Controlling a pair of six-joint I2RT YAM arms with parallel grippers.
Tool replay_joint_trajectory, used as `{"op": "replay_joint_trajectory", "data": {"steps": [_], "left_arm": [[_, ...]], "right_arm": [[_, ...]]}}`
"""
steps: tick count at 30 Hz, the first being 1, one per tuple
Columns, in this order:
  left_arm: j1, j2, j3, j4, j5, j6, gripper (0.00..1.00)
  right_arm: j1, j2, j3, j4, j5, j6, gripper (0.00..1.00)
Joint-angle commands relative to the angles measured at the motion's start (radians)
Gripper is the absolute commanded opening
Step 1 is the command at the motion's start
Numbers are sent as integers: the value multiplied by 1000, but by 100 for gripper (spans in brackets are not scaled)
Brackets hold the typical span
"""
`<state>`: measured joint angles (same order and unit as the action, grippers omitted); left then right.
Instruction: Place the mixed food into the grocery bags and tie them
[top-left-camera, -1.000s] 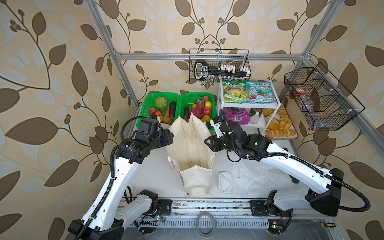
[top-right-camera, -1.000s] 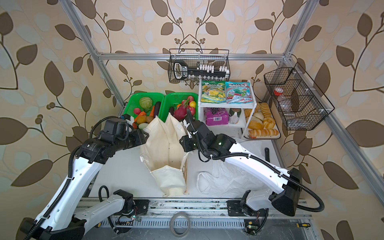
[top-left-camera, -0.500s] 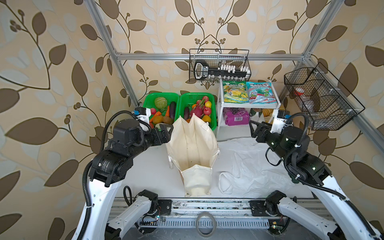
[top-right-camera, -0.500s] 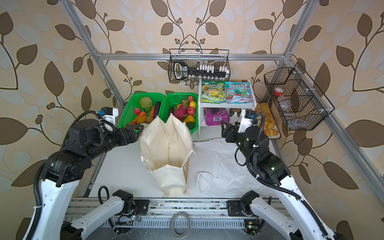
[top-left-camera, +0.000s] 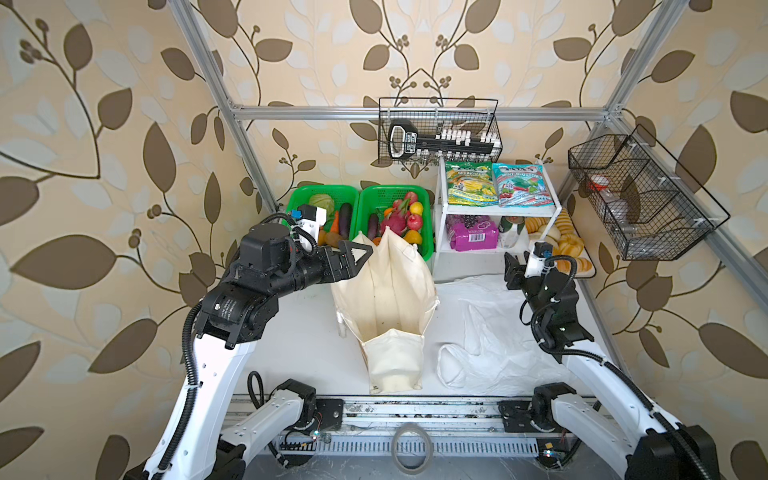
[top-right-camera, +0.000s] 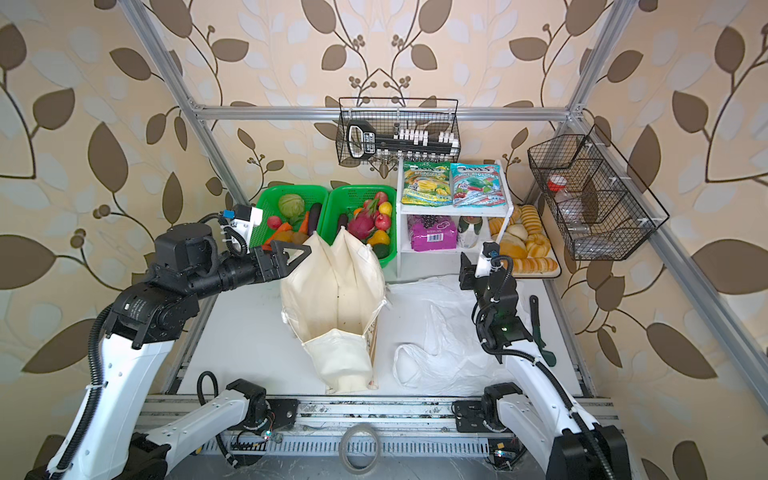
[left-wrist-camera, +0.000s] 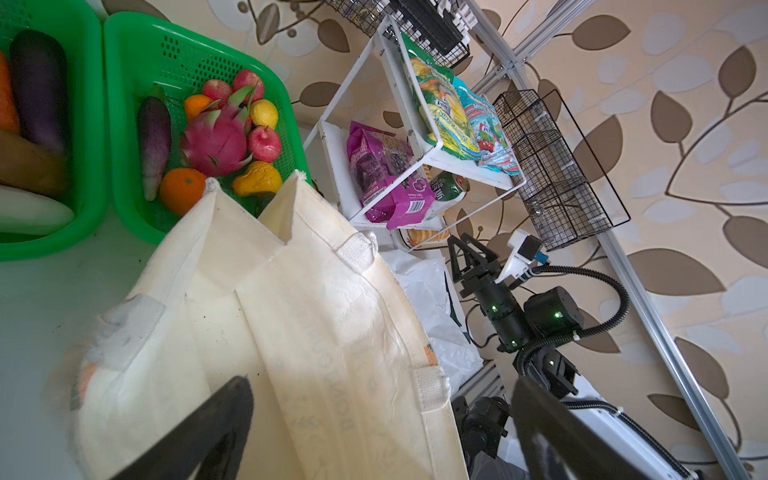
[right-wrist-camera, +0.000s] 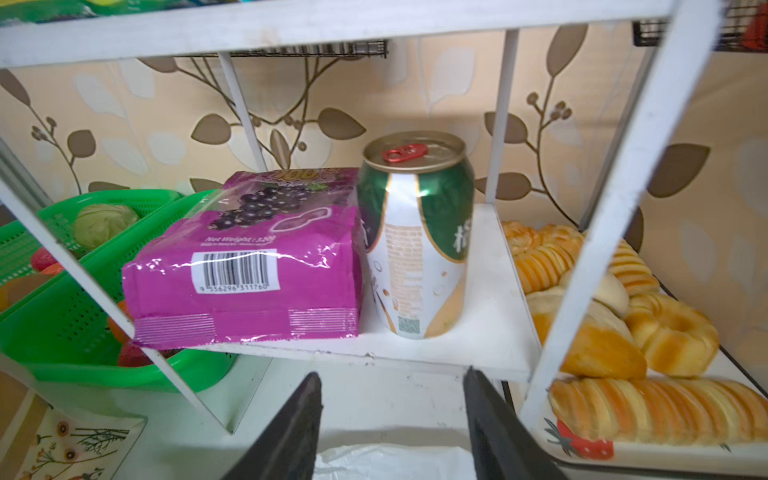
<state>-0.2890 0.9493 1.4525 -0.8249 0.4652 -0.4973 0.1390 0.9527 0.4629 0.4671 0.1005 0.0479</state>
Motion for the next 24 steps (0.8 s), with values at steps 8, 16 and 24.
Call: {"op": "replay_joint_trajectory", "data": {"steps": [8,16,24], "left_arm": [[-9,-19,-11,37,29,86,99],[-9,-43,-43,35,1,110,99],[-9,-42,-41,24,-25,129,99]], "right_arm": [[-55,182,-2,333,-18,-166,60],[-87,310,18,443,-82,-171,62],[-87,459,26,643,-87,-186,66]]}}
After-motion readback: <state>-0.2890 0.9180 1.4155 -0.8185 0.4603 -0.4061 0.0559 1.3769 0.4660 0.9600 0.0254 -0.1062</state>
